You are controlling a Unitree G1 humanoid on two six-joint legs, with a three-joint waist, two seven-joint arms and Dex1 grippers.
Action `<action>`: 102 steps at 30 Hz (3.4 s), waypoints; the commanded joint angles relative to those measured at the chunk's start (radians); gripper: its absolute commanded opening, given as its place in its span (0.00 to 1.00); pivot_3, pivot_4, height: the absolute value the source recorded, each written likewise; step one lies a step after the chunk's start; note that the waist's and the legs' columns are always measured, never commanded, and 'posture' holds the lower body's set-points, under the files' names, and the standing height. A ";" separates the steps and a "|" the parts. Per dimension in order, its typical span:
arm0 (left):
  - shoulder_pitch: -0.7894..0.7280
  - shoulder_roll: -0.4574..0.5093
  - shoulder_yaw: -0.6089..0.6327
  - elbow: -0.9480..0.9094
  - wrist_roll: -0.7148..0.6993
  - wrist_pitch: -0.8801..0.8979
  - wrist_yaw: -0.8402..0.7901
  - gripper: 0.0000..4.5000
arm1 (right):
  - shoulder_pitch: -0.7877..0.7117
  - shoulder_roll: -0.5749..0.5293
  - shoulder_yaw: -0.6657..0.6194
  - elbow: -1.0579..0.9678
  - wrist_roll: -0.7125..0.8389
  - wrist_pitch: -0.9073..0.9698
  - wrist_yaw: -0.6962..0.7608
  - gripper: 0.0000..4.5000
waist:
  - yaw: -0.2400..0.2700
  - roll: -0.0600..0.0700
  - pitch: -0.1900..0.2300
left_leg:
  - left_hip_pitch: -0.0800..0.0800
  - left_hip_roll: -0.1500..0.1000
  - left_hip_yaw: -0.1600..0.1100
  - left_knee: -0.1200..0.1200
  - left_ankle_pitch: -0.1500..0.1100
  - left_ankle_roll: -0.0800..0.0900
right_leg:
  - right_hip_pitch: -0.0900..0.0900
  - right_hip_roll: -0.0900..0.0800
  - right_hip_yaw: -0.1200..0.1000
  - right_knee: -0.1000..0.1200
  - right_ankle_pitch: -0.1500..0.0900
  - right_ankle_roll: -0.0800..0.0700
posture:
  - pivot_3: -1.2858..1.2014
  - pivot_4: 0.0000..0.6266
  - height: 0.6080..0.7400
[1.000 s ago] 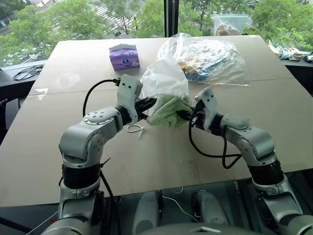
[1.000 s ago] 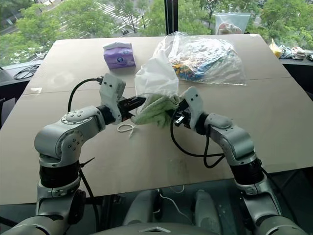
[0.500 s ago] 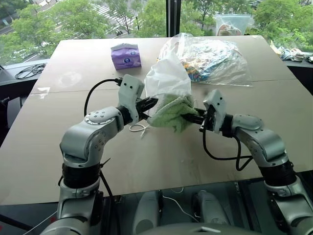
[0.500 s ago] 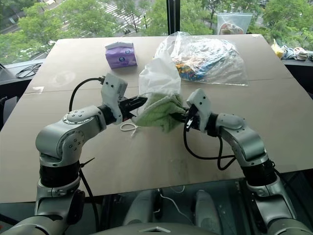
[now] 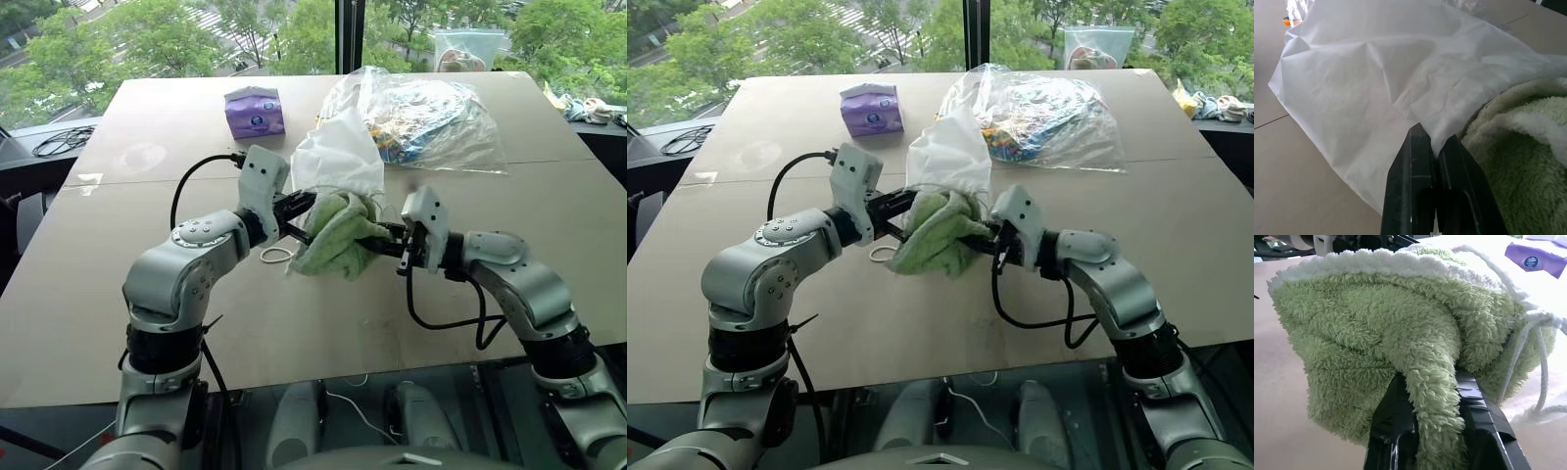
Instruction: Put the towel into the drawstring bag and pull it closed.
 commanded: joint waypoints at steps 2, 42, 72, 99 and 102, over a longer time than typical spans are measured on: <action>-0.003 0.009 0.009 -0.033 -0.015 -0.019 -0.012 0.00 | -0.004 -0.038 -0.051 0.025 -0.032 -0.054 -0.004 0.04 | 0.000 0.000 0.000 | 0.000 0.000 0.000 0.000 0.000 0.000 | 0.000 0.000 0.000 0.000 0.000 0.000 | 0.52 0.24 1.00; -0.003 -0.026 -0.024 -0.079 -0.086 0.020 -0.004 0.00 | -0.164 0.572 -0.190 0.074 0.002 0.346 -0.692 0.04 | -0.007 0.002 0.001 | 0.000 0.000 0.000 0.000 0.000 0.000 | -0.001 0.000 0.001 0.003 0.000 0.001 | 0.52 0.24 1.00; -0.091 -0.024 -0.019 -0.045 -0.124 0.004 -0.023 0.00 | -0.216 0.554 -0.160 0.240 0.026 0.240 -0.605 0.67 | -0.009 0.003 0.002 | 0.000 -0.001 -0.001 0.000 0.000 0.000 | -0.001 0.000 0.000 0.003 0.000 0.001 | 0.52 0.24 1.00; -0.135 -0.045 -0.028 0.120 -0.015 -0.111 0.038 0.00 | -0.035 0.330 -0.412 -0.226 0.674 0.379 -0.343 0.99 | -0.006 0.003 0.003 | 0.000 -0.001 -0.002 0.000 0.000 0.000 | -0.001 0.000 0.000 0.003 0.000 0.001 | 0.52 0.24 1.00; -0.140 -0.049 -0.022 0.126 -0.013 -0.117 0.040 0.00 | -0.001 0.207 -0.356 -0.169 0.489 0.333 -0.355 0.99 | -0.003 0.003 0.003 | 0.000 -0.001 -0.001 0.000 0.000 0.000 | -0.001 0.000 0.000 0.002 0.000 0.001 | 0.52 0.24 1.00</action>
